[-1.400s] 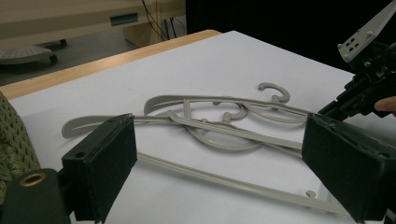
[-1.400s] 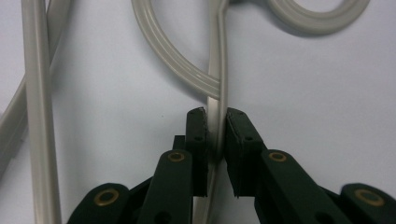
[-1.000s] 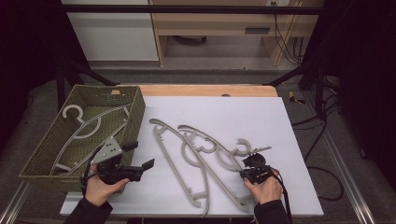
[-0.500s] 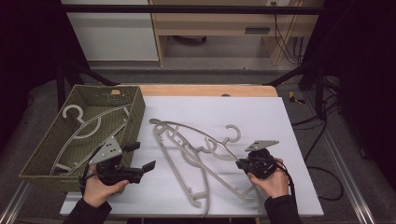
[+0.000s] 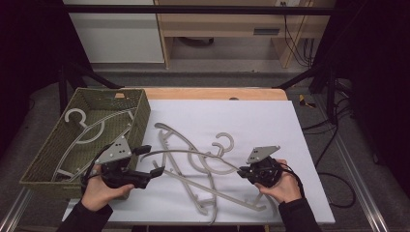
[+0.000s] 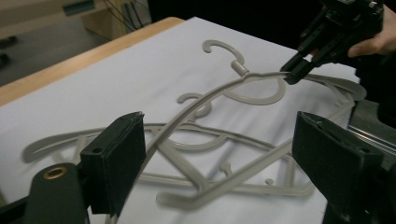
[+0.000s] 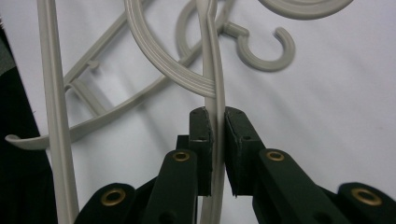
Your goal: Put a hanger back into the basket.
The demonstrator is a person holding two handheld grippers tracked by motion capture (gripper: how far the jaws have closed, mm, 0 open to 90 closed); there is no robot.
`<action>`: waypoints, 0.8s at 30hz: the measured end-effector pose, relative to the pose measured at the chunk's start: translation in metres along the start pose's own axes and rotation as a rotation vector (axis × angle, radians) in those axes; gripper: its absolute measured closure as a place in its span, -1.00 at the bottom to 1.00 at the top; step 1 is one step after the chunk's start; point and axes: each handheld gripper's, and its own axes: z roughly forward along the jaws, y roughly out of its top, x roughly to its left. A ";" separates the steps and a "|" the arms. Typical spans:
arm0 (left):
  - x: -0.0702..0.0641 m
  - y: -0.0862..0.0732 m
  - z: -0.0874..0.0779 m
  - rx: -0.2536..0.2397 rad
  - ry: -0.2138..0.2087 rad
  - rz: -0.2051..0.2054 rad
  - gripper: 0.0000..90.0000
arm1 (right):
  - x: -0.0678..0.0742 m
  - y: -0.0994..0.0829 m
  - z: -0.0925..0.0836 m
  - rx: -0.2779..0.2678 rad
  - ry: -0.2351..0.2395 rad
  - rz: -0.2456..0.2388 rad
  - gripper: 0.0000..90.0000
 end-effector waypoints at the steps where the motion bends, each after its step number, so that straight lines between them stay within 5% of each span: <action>1: -0.001 0.002 0.002 0.012 -0.010 0.008 -0.60 | 0.002 0.002 0.000 0.003 0.010 -0.015 0.83; 9: -0.010 0.016 0.027 0.152 -0.073 0.079 -0.46 | 0.014 0.010 -0.003 -0.008 0.072 -0.115 0.82; 17: -0.017 0.015 0.048 0.292 -0.118 0.165 -0.08 | 0.023 0.019 -0.007 0.000 0.080 -0.167 0.82; 24: -0.019 0.011 0.060 0.386 -0.077 0.223 0.22 | 0.027 0.023 -0.004 0.023 0.089 -0.213 0.82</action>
